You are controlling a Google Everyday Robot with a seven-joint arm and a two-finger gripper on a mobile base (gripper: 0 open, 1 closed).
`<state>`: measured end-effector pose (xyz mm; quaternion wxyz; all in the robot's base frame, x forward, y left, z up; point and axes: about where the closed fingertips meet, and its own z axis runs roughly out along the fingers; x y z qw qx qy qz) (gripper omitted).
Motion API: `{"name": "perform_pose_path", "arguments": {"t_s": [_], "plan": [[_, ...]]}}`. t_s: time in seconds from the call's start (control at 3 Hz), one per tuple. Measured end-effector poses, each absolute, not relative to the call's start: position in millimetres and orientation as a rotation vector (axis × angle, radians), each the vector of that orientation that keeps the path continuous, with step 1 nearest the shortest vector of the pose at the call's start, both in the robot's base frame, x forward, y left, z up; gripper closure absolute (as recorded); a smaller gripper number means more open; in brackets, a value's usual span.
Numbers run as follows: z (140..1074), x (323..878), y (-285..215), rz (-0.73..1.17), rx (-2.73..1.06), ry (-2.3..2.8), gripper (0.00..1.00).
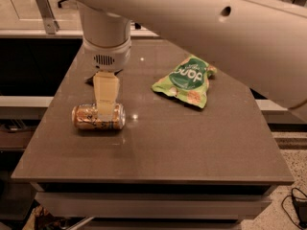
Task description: Place orange can upright
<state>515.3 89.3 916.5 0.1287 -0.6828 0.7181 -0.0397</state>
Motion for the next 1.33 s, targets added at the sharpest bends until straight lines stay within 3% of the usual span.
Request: {"name": "perform_pose_path", "arguments": {"t_s": [1.33], "plan": [[883.9,505.9,132.0,-0.101,-2.099,2.090,0.00]]}}
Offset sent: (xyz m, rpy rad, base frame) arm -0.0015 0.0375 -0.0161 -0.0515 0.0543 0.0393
